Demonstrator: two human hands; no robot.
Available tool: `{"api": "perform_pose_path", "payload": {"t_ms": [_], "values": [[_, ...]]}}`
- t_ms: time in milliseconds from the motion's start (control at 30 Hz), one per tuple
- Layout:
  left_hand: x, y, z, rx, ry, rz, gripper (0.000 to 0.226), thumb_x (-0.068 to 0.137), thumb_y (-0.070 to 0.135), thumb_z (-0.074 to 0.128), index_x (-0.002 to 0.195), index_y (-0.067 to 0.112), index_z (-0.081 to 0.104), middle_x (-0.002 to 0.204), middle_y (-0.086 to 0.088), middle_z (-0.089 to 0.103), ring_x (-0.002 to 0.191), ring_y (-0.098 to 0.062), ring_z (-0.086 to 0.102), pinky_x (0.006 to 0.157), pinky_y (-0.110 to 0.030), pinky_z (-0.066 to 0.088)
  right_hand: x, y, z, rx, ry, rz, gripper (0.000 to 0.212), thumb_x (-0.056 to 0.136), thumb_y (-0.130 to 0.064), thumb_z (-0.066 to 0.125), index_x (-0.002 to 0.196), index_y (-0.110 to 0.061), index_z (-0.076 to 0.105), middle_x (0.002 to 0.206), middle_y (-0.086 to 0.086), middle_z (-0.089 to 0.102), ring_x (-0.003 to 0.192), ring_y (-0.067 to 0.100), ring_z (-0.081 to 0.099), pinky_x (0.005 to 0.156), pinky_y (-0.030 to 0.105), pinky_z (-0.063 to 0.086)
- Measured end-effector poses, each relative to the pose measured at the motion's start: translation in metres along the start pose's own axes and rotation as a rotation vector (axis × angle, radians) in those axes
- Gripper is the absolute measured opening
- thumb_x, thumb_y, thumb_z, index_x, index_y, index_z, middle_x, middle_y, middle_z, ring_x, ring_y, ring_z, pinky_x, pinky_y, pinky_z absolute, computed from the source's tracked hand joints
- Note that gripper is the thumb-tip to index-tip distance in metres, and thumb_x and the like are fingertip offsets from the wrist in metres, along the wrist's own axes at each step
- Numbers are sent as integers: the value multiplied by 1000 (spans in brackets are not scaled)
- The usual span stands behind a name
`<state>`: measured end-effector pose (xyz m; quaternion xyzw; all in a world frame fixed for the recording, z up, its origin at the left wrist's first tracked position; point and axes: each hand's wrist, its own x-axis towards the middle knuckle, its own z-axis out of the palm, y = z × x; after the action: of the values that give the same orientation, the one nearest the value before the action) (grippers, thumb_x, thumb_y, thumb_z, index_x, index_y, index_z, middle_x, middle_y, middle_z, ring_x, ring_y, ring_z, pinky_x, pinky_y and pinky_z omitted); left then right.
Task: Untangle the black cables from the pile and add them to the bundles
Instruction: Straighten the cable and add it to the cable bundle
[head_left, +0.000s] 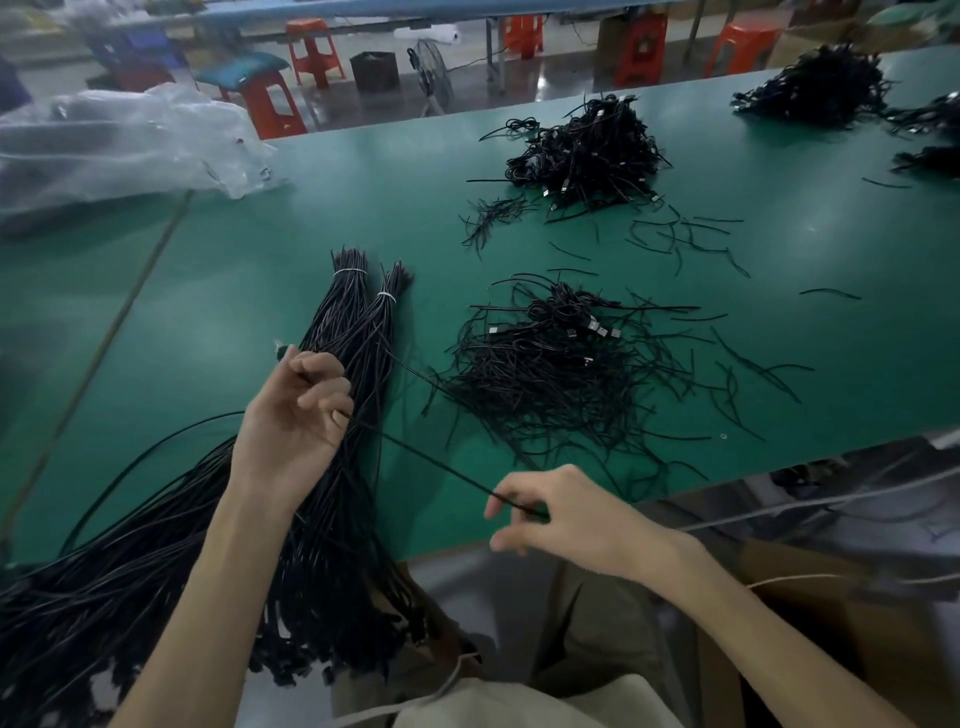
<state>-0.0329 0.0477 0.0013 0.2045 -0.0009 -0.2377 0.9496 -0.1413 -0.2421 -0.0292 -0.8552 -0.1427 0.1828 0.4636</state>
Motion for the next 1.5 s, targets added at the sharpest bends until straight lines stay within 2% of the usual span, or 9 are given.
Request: {"api": "perform_pose_path", "payload": {"t_ms": [300, 433, 667, 800, 833, 867, 1067, 1233, 1500], "values": [[-18, 1, 15, 23, -355, -282, 56, 116, 35, 11, 113, -1, 55, 68, -9, 66, 34, -14, 33, 34, -26, 30, 24, -28, 25, 199, -72, -79, 39, 106, -43, 52, 78, -18, 65, 57, -10, 52, 49, 8, 51, 60, 31, 48], [-37, 5, 17, 660, -568, -354, 46, 115, 18, 26, 118, -17, 55, 65, -11, 71, 28, -24, 38, 33, -26, 34, 33, -27, 12, 391, 21, 50, 49, 105, -48, 52, 67, -17, 50, 50, -10, 38, 43, 12, 33, 50, 28, 36], [-43, -39, 28, 1518, -600, -469, 39, 112, 29, 39, 137, 16, 65, 134, -1, 70, 125, -23, 66, 108, -43, 50, 48, -58, 1, 545, 106, -6, 51, 107, -47, 47, 67, -16, 53, 52, -6, 39, 45, 11, 32, 48, 25, 32], [-43, -60, 32, 1429, -249, -189, 16, 106, 36, 38, 100, 22, 43, 105, 0, 38, 100, -22, 36, 86, -49, 26, 46, -74, 4, 347, 229, -171, 49, 108, -42, 45, 69, -14, 57, 49, -11, 47, 45, 3, 40, 50, 15, 34], [-42, -63, 28, 1418, -198, -169, 42, 108, 34, 38, 79, 42, 66, 86, 34, 50, 76, 11, 42, 82, -13, 32, 44, -76, 3, 271, 270, -202, 48, 108, -41, 45, 70, -15, 58, 50, -13, 49, 46, 4, 43, 54, 15, 36], [-40, -64, 24, 1389, -171, -166, 42, 110, 33, 37, 111, 23, 77, 105, 6, 79, 101, -6, 72, 95, -27, 54, 42, -77, 3, 201, 301, -231, 46, 109, -40, 45, 71, -17, 59, 51, -16, 52, 48, 4, 46, 56, 16, 37], [-29, -68, 19, 1005, -217, -60, 52, 113, 35, 19, 156, 15, 41, 160, -3, 44, 149, -18, 39, 121, -30, 33, 36, -77, 24, 305, 245, -267, 40, 111, -31, 44, 78, -13, 57, 52, -7, 47, 47, 16, 42, 50, 30, 38], [-27, -61, 29, 577, -251, 9, 65, 105, 45, 19, 149, 12, 52, 158, -11, 46, 148, -26, 42, 113, -31, 42, 40, -63, 42, 577, 95, -261, 41, 110, -30, 44, 78, -7, 54, 52, -6, 41, 44, 8, 33, 47, 16, 29], [-40, -37, 40, 379, -315, -26, 53, 113, 42, 27, 89, 16, 66, 58, 11, 51, 42, -7, 39, 55, -19, 41, 56, -41, 27, 426, -44, -159, 55, 97, -58, 47, 63, -15, 41, 50, -10, 36, 43, 8, 30, 47, 16, 29]]}}
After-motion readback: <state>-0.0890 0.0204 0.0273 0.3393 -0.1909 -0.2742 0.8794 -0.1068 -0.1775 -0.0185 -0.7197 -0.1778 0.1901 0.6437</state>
